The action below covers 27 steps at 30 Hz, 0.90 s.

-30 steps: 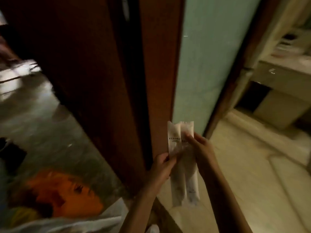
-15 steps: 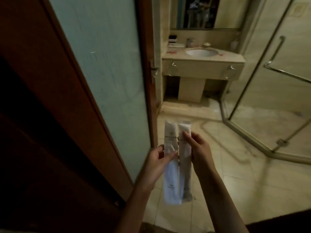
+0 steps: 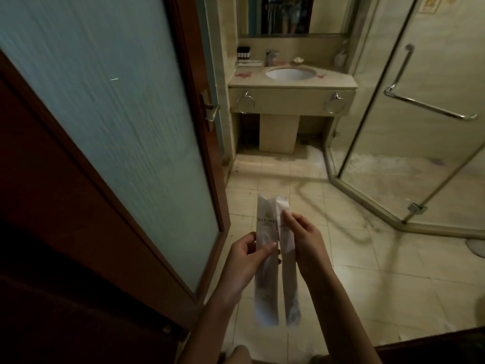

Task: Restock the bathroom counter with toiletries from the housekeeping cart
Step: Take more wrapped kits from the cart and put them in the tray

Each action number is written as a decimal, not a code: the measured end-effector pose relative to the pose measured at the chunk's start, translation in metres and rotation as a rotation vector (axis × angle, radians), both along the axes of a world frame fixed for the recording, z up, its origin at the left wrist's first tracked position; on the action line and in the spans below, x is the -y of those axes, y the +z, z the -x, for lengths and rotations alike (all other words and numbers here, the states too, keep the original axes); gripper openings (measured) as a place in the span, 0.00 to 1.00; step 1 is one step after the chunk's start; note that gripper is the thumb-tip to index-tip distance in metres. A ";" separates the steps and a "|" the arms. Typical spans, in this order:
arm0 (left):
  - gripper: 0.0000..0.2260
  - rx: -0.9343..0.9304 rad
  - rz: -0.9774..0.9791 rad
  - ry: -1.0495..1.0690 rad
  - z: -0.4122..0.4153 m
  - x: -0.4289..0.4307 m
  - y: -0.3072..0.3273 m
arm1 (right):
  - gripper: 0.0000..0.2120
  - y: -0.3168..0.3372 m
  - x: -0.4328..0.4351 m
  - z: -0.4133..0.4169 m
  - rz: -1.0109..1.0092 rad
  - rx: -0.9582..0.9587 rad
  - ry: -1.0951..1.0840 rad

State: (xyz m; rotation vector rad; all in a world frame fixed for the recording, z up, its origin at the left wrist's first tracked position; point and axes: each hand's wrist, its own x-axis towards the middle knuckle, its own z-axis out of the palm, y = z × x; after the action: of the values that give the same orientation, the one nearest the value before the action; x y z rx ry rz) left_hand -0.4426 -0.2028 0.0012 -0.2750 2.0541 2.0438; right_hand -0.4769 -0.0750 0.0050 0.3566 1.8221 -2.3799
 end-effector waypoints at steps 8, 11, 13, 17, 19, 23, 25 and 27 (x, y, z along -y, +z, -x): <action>0.07 -0.014 0.007 -0.122 0.094 -0.012 -0.001 | 0.12 -0.003 -0.017 0.074 -0.050 -0.006 -0.066; 0.07 -0.024 0.018 -0.184 0.146 -0.015 -0.004 | 0.13 -0.011 -0.020 0.119 -0.047 -0.011 -0.109; 0.09 -0.030 0.027 -0.201 0.184 -0.013 -0.007 | 0.13 -0.014 -0.017 0.154 -0.050 -0.012 -0.134; 0.12 -0.034 0.034 -0.188 0.253 -0.002 -0.009 | 0.15 -0.011 -0.004 0.223 -0.065 -0.025 -0.139; 0.12 -0.043 0.019 -0.176 0.282 0.003 -0.008 | 0.16 -0.008 0.001 0.252 -0.063 -0.036 -0.144; 0.12 -0.064 -0.006 -0.173 0.326 0.000 -0.004 | 0.16 -0.004 0.002 0.297 -0.064 -0.047 -0.160; 0.12 -0.059 0.005 -0.163 0.344 -0.005 -0.003 | 0.13 -0.003 -0.001 0.315 -0.070 -0.042 -0.167; 0.11 -0.060 0.009 -0.152 0.364 -0.010 -0.002 | 0.13 -0.001 -0.006 0.334 -0.056 -0.038 -0.171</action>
State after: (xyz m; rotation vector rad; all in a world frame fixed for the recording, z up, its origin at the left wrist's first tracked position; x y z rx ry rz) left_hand -0.8064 -0.1932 -0.0009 -0.0578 2.0508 1.9752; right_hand -0.8109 -0.0692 0.0039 0.4959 1.9512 -2.4649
